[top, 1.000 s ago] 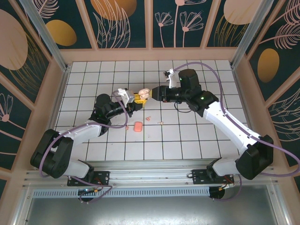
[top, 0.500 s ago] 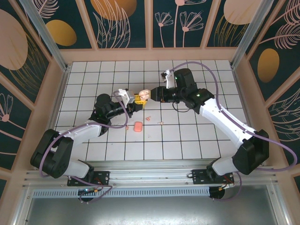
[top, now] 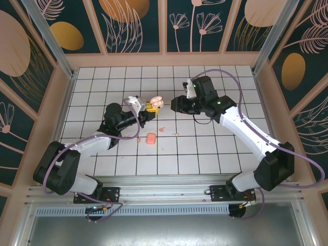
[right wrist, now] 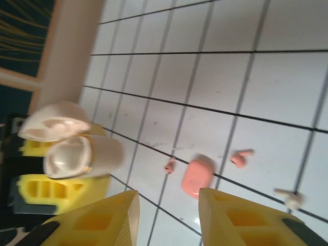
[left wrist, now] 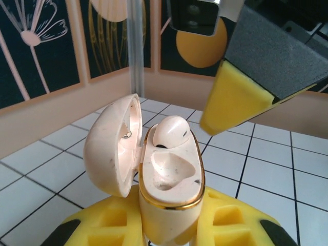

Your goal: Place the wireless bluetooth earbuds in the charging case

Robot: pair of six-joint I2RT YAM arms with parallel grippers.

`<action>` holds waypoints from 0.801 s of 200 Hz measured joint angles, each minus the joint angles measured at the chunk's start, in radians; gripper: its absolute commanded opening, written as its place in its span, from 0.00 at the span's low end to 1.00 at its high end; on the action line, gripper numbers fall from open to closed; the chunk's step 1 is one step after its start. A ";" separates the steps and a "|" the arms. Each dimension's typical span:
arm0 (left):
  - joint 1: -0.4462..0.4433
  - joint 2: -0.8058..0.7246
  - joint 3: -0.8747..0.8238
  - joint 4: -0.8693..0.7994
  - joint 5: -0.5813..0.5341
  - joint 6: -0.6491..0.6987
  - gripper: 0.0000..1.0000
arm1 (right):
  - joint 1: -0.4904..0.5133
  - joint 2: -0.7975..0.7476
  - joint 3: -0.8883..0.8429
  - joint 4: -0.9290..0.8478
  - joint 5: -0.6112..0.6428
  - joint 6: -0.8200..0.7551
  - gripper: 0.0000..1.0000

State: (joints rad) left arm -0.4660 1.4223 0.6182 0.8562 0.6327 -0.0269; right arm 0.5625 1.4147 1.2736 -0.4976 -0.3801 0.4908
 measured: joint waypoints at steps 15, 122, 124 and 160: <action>0.000 0.000 -0.029 0.000 -0.039 -0.021 0.14 | -0.005 0.005 0.000 -0.047 0.024 0.023 0.36; 0.000 0.000 -0.140 -0.005 -0.195 -0.121 0.14 | 0.061 0.224 -0.111 -0.188 0.152 0.163 0.37; 0.000 0.000 -0.140 -0.005 -0.196 -0.121 0.14 | 0.061 0.228 -0.111 -0.187 0.154 0.163 0.37; 0.000 0.000 -0.141 -0.005 -0.200 -0.129 0.14 | 0.063 0.307 -0.111 -0.181 0.156 0.151 0.37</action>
State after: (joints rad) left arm -0.4660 1.4220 0.4774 0.8513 0.4324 -0.1555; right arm 0.6250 1.7218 1.1622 -0.6785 -0.2245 0.6418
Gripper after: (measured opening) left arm 0.195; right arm 0.369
